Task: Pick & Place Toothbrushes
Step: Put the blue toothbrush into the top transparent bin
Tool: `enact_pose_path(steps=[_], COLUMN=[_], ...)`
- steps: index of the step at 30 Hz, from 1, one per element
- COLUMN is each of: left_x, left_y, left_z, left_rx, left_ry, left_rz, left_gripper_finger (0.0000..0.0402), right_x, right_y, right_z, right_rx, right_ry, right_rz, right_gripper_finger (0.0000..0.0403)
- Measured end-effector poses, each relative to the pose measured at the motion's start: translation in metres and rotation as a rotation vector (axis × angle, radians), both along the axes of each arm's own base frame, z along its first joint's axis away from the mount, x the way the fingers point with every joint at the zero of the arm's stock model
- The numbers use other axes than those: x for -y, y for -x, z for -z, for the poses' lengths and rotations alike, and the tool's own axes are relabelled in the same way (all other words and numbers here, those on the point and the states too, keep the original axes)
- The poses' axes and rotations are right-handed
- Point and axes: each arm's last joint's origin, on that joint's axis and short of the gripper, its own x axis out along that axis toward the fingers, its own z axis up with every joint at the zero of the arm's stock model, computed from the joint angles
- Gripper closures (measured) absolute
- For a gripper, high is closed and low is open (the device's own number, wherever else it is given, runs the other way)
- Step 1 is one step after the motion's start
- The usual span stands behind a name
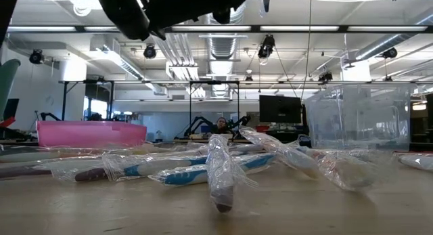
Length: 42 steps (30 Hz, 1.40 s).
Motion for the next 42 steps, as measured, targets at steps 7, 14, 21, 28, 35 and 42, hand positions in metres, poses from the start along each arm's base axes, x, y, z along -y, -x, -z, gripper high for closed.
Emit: enact_pose_path(steps=[7,14,21,28,35,42], left_x=[-0.0002,-0.0003,-0.0003,-0.0004,-0.0003,-0.0003], left_y=[-0.0054,-0.0043,-0.0043,-0.0041,-0.0040,-0.0041], left_z=[-0.0025,-0.0047,-0.0045,-0.0048,-0.0049,-0.0045], left_rx=[-0.003,0.008,0.008,0.010,0.009,0.005], left_ry=[-0.001,-0.001,-0.001,-0.004,-0.003,-0.010], left_rz=[0.000,-0.001,-0.001,-0.003,-0.002,-0.005], left_gripper_finger=[0.0365,0.0365,0.0365,0.0365,0.0364,0.0364], right_x=[0.0000,-0.0001,-0.0001,-0.0001,-0.0001,-0.0001], right_y=[0.0000,0.0000,0.0000,0.0000,0.0000,0.0000], right_z=[0.0001,0.0002,0.0003,0.0002,0.0002,0.0004], right_rx=[-0.001,-0.002,-0.002,-0.003,-0.003,-0.005], right_ry=[-0.002,0.000,0.001,0.004,0.006,0.009], right_rz=[0.000,-0.002,-0.003,-0.004,-0.004,-0.004], right_gripper_finger=[0.0241,0.0291,0.0345,0.0381,0.0371,0.0376])
